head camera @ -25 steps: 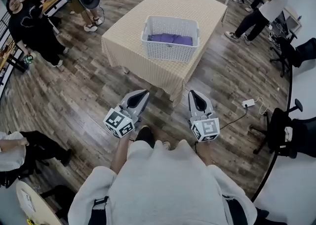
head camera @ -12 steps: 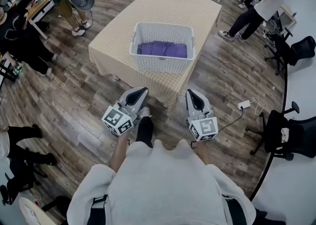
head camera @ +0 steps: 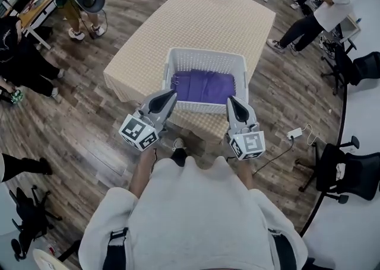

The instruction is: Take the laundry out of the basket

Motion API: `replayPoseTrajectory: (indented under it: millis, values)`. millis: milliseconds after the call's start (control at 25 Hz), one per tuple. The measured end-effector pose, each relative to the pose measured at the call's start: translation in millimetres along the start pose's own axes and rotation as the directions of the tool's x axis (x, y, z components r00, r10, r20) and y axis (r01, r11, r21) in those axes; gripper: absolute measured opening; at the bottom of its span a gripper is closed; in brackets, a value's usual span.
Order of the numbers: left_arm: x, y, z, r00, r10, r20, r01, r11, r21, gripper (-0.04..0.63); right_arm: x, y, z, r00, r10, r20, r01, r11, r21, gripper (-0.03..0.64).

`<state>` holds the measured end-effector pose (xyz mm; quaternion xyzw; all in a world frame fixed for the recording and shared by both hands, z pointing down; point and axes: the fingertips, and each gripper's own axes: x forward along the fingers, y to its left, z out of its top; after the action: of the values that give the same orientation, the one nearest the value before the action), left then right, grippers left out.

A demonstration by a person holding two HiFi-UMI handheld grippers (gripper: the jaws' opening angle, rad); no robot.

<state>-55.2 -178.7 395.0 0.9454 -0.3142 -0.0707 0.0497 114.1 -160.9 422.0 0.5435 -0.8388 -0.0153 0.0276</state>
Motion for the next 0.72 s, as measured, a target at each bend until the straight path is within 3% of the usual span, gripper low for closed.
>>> replayPoseTrajectory:
  millis: [400,720]
  values:
    - [37.3,120.4,9.7,1.0,0.021,-0.008,-0.021,1.0,-0.007,0.009,101.4,-42.3,12.2,0.998,-0.061,-0.005,0.06,0.998,-0.016,0.0]
    - [49.7,141.4,-9.2,0.998,0.037,-0.042,-0.039,0.998,-0.044,0.009,110.6,-67.6,-0.3,0.995,-0.09,-0.04,0.09,0.996,0.0,0.0]
